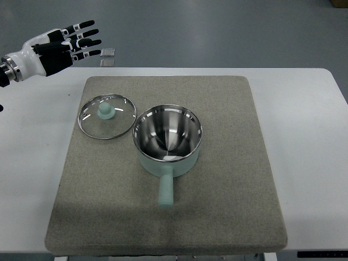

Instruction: Place lid left of pot with left hand

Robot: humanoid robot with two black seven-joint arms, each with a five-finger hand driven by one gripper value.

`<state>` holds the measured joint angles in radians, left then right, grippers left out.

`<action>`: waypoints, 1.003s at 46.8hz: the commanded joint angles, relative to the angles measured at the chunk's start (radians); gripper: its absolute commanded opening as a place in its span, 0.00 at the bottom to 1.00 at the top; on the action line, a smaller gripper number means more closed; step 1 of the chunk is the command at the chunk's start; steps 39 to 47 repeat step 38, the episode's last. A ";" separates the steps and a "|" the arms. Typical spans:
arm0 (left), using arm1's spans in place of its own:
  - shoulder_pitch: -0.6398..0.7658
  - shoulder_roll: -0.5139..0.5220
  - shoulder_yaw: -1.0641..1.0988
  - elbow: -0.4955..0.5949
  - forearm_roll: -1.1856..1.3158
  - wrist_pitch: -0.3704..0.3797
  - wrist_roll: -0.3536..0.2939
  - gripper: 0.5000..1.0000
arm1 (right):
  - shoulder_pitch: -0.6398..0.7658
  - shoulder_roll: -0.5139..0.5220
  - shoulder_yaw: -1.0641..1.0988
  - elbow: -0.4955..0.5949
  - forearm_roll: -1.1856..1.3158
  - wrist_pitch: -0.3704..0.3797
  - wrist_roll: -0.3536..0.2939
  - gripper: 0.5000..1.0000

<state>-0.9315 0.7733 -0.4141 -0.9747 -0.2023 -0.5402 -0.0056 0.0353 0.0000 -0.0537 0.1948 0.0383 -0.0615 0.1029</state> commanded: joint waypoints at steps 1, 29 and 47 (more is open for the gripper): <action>0.017 0.003 0.000 0.002 -0.054 -0.047 0.001 0.98 | 0.000 0.000 0.009 0.001 0.008 0.006 0.000 0.85; 0.080 -0.002 0.000 0.025 -0.068 -0.071 -0.016 0.98 | -0.005 0.000 0.005 0.018 0.008 0.009 0.003 0.85; 0.088 -0.002 0.000 0.033 -0.066 -0.071 -0.017 0.98 | -0.005 0.000 0.008 0.018 0.009 0.011 0.001 0.85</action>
